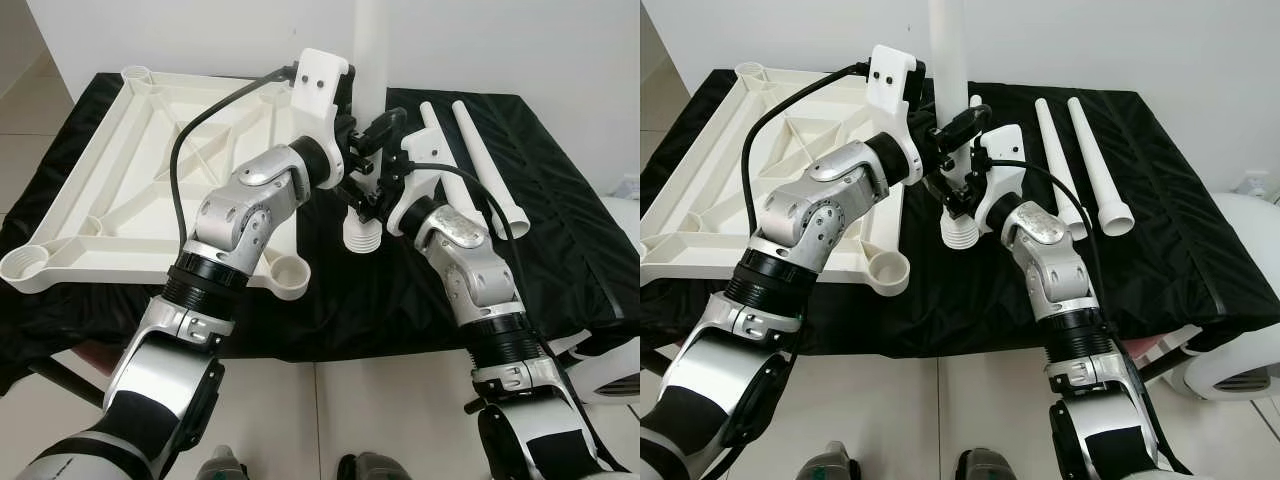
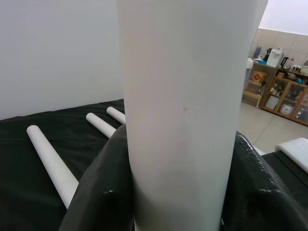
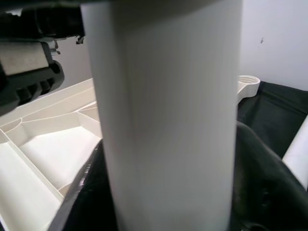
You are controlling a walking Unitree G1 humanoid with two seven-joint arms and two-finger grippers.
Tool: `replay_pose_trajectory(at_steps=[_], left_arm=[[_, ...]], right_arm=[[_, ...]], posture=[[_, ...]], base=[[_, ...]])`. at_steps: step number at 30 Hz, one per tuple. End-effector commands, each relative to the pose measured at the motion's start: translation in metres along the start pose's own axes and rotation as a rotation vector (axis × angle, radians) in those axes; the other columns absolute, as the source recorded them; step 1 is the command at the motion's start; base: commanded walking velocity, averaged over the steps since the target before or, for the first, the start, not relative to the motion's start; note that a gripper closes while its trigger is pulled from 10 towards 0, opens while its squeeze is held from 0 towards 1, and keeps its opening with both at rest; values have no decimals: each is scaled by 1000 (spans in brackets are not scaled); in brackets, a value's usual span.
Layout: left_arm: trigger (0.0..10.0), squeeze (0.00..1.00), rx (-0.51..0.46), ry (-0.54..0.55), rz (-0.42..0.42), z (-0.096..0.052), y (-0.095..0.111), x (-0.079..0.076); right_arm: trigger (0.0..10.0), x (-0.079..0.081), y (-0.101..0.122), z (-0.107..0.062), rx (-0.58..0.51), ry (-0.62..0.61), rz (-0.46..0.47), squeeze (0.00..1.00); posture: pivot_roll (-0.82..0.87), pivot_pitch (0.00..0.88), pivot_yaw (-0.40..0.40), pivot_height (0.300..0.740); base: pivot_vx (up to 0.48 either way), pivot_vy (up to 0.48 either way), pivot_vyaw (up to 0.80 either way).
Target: Building children table
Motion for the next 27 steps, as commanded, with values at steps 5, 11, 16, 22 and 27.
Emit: replay_pose_trajectory(at_steps=[5,11,16,22,27], left_arm=[[10000,0,-22,-138,13,0,2,-17],[10000,0,-19,-154,31,-1,-1,-22],[10000,0,-18,-166,35,-1,-2,-26],[10000,0,-16,-171,34,-1,-3,-28],[10000,0,-15,-176,31,-1,-4,-29]], right_arm=[[10000,-5,3,0,3,-27,3,0],[10000,-7,6,1,9,-37,3,0],[10000,-7,7,1,10,-39,1,0],[549,-6,8,1,7,-30,4,0],[0,-7,8,0,9,-39,2,0]], posture=[[-33,0,-42,740],[-35,0,-46,740],[-34,0,-49,740],[-35,0,-48,740],[-35,0,-48,740]], base=[[0,0,0],[0,0,0],[0,0,0],[0,0,0],[0,0,0]])
Point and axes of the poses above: a point about 5 cm out from each wrist's last joint towards the gripper, its own z axis pointing out of the wrist towards the gripper, its own y axis along the axis of the wrist's last joint, x = y × z, the point moved 3 cm from there along z, pointing out of the wrist towards the gripper, and after that the axes turned 6 degrees about z, right-handed, at the moved point
